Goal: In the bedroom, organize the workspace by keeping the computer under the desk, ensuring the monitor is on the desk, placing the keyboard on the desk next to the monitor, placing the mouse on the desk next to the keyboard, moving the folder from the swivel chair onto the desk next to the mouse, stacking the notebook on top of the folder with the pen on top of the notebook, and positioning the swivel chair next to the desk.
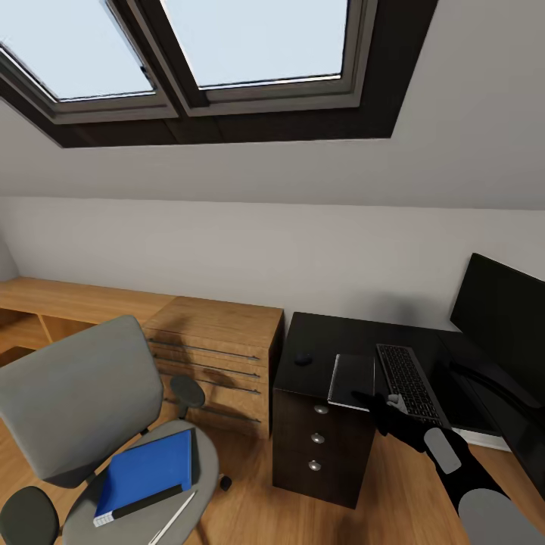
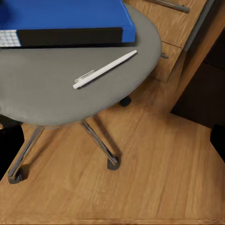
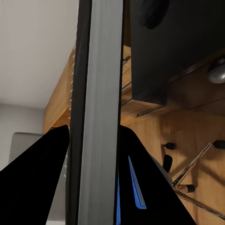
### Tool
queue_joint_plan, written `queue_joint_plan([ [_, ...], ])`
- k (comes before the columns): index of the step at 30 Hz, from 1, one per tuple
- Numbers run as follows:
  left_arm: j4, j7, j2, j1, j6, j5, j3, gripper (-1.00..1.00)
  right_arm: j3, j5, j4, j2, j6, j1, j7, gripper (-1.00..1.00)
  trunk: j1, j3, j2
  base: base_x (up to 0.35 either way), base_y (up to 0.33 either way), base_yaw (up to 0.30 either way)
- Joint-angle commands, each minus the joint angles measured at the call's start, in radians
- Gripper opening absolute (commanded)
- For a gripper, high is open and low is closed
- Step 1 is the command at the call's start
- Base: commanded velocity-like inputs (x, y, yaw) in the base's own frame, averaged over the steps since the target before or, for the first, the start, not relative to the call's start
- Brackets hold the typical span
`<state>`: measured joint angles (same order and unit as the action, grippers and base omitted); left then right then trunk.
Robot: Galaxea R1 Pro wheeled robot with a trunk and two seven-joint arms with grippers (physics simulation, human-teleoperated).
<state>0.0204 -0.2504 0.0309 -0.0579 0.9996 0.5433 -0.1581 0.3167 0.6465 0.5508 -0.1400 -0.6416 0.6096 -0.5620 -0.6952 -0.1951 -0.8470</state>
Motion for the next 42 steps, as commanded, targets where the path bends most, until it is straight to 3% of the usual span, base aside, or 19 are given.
queue_joint_plan([
  [1, 0.000, -0.004, 0.000, 0.007, 0.004, 0.010, -0.008, 1.00, 0.004, 0.002, 0.000, 0.000, -0.006, 0.001, -0.001, -1.00, 0.000, -0.001, -0.001, 0.000, 0.000, 0.000],
  [10, 0.000, -0.003, 0.001, 0.038, 0.028, 0.010, -0.008, 1.00, 0.003, 0.001, 0.000, 0.000, -0.004, 0.001, -0.001, -1.00, 0.000, -0.001, -0.001, 0.000, 0.000, 0.000],
  [42, 0.000, 0.003, 0.000, 0.040, 0.040, 0.013, -0.008, 1.00, 0.004, 0.001, 0.000, 0.000, -0.004, 0.001, -0.001, -1.00, 0.000, -0.001, -0.001, 0.050, 0.000, 0.000],
])
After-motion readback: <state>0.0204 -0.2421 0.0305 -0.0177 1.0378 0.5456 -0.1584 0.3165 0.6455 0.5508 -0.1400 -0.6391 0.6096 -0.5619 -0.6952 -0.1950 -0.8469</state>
